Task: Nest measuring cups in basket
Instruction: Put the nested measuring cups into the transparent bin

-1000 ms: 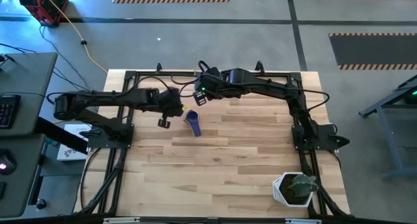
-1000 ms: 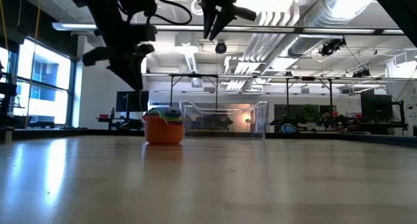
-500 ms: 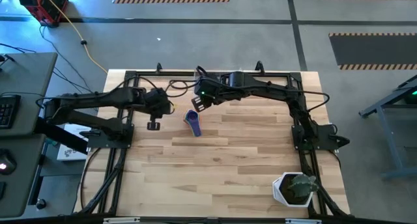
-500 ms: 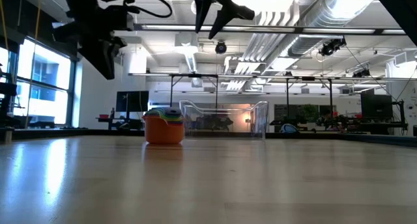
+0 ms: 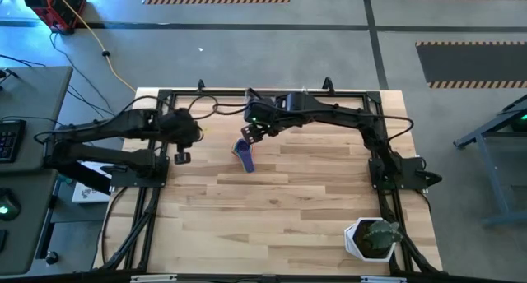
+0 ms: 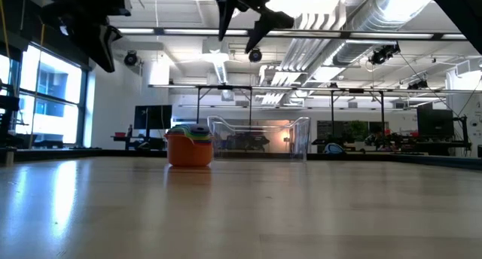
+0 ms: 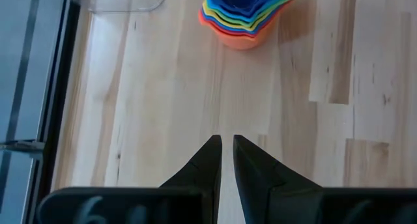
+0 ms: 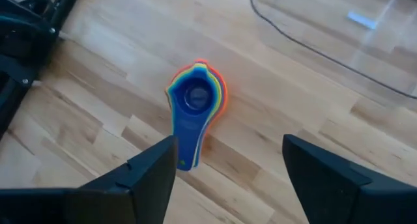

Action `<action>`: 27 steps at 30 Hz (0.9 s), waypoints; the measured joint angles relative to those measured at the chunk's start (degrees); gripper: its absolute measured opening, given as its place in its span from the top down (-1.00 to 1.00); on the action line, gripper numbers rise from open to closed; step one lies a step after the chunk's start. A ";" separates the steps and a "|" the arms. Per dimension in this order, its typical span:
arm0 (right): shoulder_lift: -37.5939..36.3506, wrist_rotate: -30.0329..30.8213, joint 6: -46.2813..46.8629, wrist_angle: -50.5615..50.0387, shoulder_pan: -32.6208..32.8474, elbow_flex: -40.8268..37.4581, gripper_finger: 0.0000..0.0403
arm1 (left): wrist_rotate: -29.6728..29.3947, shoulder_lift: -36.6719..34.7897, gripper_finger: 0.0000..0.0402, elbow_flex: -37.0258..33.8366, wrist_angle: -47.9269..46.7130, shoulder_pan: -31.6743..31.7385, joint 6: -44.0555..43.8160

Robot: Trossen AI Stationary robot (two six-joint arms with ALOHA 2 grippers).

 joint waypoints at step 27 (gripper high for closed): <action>14.57 -3.68 2.79 9.07 3.76 -0.36 -0.33 | -1.13 -5.09 0.84 -0.02 -1.58 0.13 -1.50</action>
